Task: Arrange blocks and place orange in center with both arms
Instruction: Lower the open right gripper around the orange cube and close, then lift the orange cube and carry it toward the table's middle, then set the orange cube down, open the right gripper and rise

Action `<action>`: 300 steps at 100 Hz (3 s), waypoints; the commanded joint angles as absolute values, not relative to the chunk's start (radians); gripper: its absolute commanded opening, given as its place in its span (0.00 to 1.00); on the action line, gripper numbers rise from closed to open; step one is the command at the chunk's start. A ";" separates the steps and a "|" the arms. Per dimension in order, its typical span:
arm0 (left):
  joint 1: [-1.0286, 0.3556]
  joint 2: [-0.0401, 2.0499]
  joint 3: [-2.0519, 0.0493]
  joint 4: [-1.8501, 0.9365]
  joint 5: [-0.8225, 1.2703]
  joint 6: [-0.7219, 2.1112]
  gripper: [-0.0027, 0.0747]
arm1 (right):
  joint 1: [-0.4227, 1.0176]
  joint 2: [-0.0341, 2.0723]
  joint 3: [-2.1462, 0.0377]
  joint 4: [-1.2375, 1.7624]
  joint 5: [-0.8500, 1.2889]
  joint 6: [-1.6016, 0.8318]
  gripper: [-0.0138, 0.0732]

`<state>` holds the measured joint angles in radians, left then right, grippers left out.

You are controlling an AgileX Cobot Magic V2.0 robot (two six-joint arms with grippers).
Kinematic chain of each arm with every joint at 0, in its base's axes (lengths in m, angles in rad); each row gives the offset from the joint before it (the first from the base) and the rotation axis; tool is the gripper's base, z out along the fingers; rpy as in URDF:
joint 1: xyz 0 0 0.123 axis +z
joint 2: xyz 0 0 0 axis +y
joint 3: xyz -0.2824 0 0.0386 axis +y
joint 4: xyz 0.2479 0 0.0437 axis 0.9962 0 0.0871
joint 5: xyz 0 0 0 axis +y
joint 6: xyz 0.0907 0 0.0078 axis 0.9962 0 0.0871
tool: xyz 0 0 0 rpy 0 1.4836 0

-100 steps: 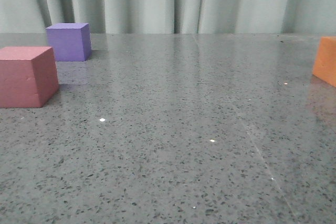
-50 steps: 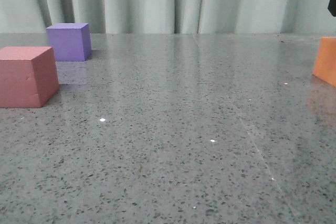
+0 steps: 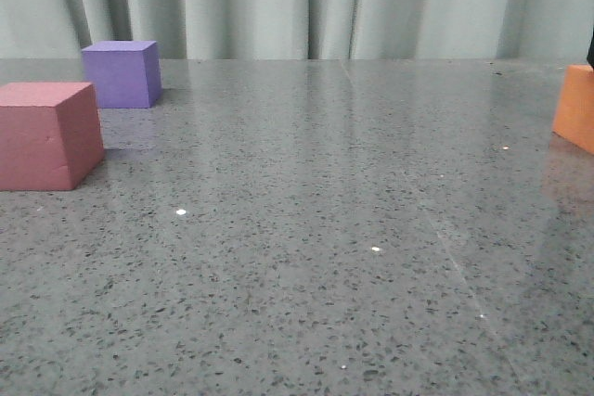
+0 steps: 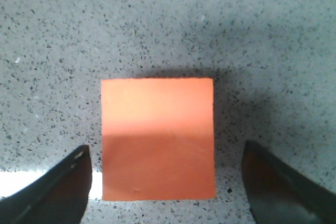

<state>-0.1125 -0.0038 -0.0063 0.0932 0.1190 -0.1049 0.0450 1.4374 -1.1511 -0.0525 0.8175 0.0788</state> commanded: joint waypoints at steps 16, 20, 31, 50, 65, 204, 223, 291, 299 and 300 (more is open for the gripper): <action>-0.121 -0.037 0.049 0.094 0.034 -0.113 0.01 | 0.040 1.408 -1.132 -0.063 0.705 0.070 0.83; -0.121 -0.037 0.049 0.094 0.034 -0.113 0.01 | 0.040 1.414 -1.131 -0.063 0.695 0.070 0.83; -0.121 -0.037 0.049 0.094 0.034 -0.113 0.01 | 0.040 1.442 -1.131 -0.063 0.678 0.070 0.83; -0.121 -0.037 0.049 0.094 0.034 -0.113 0.01 | 0.040 1.501 -1.131 -0.056 0.662 0.070 0.83; -0.121 -0.037 0.049 0.094 0.034 -0.113 0.01 | 0.040 1.508 -1.132 -0.034 0.662 0.070 0.82; -0.121 -0.037 0.049 0.094 0.034 -0.113 0.01 | 0.462 1.733 -1.695 0.038 0.879 0.312 0.36; -0.121 -0.037 0.049 0.094 0.034 -0.113 0.01 | 0.538 1.859 -1.834 -0.056 0.917 0.441 0.36; -0.121 -0.037 0.049 0.094 0.034 -0.113 0.01 | 0.657 1.986 -1.902 -0.208 0.971 0.659 0.37; -0.121 -0.037 0.049 0.094 0.034 -0.113 0.01 | 0.657 1.986 -1.902 -0.197 0.973 0.659 0.45; -0.121 -0.037 0.049 0.094 0.034 -0.113 0.01 | 0.657 1.986 -1.902 -0.197 0.974 0.659 0.46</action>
<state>-0.1125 -0.0038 -0.0063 0.0932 0.1190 -0.1049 0.6571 2.0483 -1.8684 -0.1956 0.9944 0.6544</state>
